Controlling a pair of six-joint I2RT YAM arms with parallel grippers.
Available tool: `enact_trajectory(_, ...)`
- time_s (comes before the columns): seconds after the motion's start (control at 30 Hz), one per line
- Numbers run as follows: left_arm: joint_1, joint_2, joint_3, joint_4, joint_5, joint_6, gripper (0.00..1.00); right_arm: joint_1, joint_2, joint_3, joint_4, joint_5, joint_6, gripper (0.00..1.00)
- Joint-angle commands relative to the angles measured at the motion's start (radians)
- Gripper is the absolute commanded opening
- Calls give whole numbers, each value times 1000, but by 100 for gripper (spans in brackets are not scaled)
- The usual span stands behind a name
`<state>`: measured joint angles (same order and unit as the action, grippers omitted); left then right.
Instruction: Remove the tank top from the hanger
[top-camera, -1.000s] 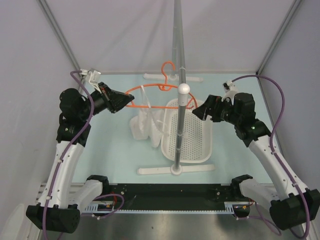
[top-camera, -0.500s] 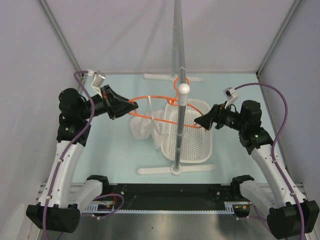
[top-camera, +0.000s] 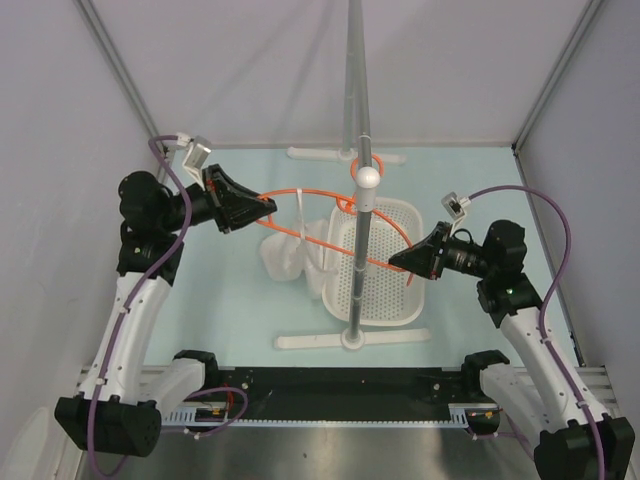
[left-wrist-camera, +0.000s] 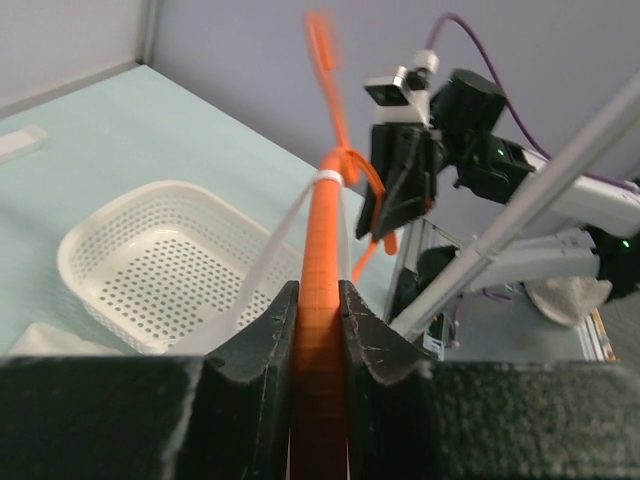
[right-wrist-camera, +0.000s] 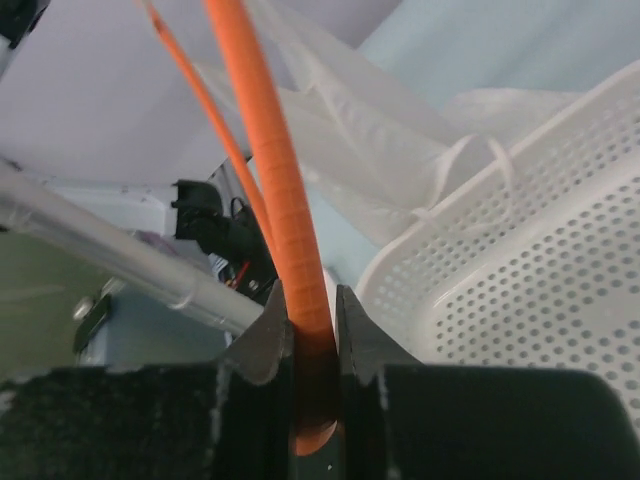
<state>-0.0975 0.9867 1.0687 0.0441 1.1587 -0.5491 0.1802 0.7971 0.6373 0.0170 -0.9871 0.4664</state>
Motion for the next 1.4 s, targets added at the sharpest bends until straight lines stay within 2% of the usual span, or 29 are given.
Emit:
enact_trajectory(0.0,-8,-8,54,-1,-5,24,3,2,-15,-17,161,-35,89,0)
enact_trajectory(0.03,-8,-8,68,-85,-25,50,10,2,-21,-24,190,-35,100,0)
enact_trajectory(0.07,-8,-8,95,-131,-87,79,25,2,-32,-33,192,-12,103,0)
enact_trajectory(0.13,-8,-11,117,-221,-131,144,29,1,-76,-37,160,45,84,0)
enact_trajectory(0.27,-8,-23,122,-248,-198,143,55,2,-124,-59,179,122,80,0)
enact_trajectory(0.37,-8,-46,132,-297,-295,158,66,2,-130,-64,202,140,87,0)
enact_trajectory(0.6,-13,-175,114,-446,-667,336,74,5,-141,-60,202,168,81,0)
enact_trajectory(0.63,-13,-189,109,-446,-700,344,78,5,-139,-60,196,171,83,0)
enact_trajectory(0.77,-44,-240,96,-437,-686,316,77,10,-156,-57,166,199,80,0)
enact_trajectory(0.83,-120,-244,93,-423,-698,296,75,11,-156,-41,132,208,69,0)
enact_trajectory(0.87,-195,-243,88,-418,-741,285,75,13,-154,-34,117,208,64,0)
enact_trajectory(0.93,-270,-227,91,-411,-812,296,75,22,-156,-19,75,215,41,0)
enact_trajectory(0.97,-339,-215,93,-409,-888,301,75,27,-162,-16,63,217,35,0)
enact_trajectory(1.2,-524,-30,175,-409,-1148,327,74,53,-205,-8,20,232,32,0)
enact_trajectory(1.37,-584,70,232,-402,-1220,347,72,59,-217,-4,5,229,38,0)
